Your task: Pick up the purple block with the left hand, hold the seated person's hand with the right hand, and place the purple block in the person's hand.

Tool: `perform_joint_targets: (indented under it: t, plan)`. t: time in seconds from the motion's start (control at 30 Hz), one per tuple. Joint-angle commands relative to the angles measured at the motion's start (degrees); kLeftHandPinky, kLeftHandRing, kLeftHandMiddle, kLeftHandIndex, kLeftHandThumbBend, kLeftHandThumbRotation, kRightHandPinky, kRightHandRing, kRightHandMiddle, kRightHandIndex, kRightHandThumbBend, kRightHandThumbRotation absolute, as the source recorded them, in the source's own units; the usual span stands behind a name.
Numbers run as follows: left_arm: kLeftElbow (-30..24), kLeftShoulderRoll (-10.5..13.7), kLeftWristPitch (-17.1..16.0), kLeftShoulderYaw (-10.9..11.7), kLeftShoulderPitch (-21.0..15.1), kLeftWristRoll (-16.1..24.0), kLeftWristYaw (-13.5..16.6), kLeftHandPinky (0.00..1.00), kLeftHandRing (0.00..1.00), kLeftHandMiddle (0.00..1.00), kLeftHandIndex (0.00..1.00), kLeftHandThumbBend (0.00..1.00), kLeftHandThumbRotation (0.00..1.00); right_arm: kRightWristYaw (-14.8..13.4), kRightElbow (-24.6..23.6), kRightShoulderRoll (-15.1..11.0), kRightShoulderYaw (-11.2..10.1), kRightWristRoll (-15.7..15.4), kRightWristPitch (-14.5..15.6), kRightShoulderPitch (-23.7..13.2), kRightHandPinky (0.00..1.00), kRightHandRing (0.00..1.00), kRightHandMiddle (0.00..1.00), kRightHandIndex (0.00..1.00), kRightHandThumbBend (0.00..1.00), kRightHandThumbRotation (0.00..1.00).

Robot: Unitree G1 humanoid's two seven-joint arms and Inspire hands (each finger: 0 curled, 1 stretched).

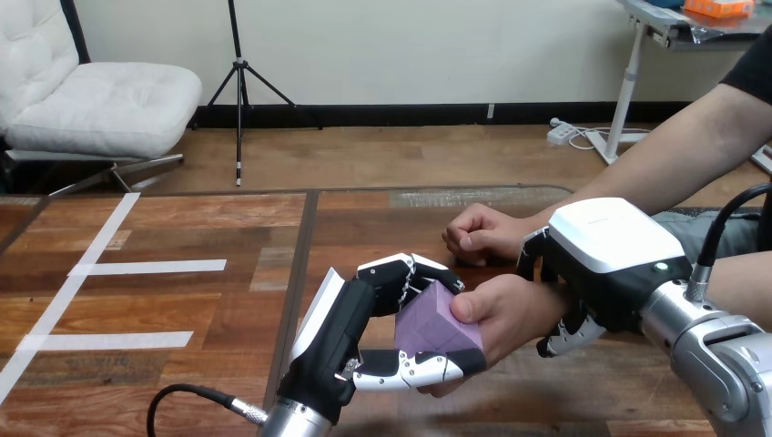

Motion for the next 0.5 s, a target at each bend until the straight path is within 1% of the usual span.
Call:
perform_joint_targets:
  t: [0.0,0.07,0.2,0.23,0.33,0.47]
  plan:
    - [0.0,0.3,-1.2,0.0,-3.5,1.4,1.0,0.43,0.48,0.55,0.57,0.79,0.2,-0.5,0.8,-0.9,0.3,-1.7,-0.2,-4.2,0.44,0.56,0.62,0.65,0.77,0.0]
    - [0.1,0.5,-1.5,-0.1,-3.6,2.1,1.3,0.45,0.5,0.57,0.59,0.79,0.21,-0.4,0.8,-0.9,0.3,-2.0,-0.2,-4.2,0.47,0.6,0.65,0.67,0.78,0.0]
    - [-0.1,1.4,-1.6,-0.2,-3.9,5.3,2.9,0.5,0.56,0.62,0.64,0.8,0.25,-1.0,1.1,-0.7,0.3,-2.2,-0.5,-3.9,0.53,0.66,0.71,0.71,0.79,0.0]
    - [-0.1,1.6,-1.6,-0.3,-4.0,5.9,3.3,0.54,0.61,0.66,0.68,0.81,0.28,-1.1,1.1,-0.7,0.3,-2.3,-0.6,-3.9,0.56,0.69,0.73,0.73,0.8,0.0]
    - [-0.4,2.1,-1.5,-0.4,-4.1,8.0,4.4,0.6,0.67,0.71,0.72,0.82,0.32,-1.3,1.2,-0.7,0.3,-2.5,-0.8,-3.7,0.6,0.72,0.76,0.75,0.8,0.0]
    - [-0.8,2.5,-1.0,-0.5,-4.0,9.5,5.3,0.68,0.74,0.77,0.77,0.84,0.37,-1.4,1.3,-0.6,0.1,-2.3,-1.2,-3.5,0.65,0.76,0.79,0.77,0.81,0.0]
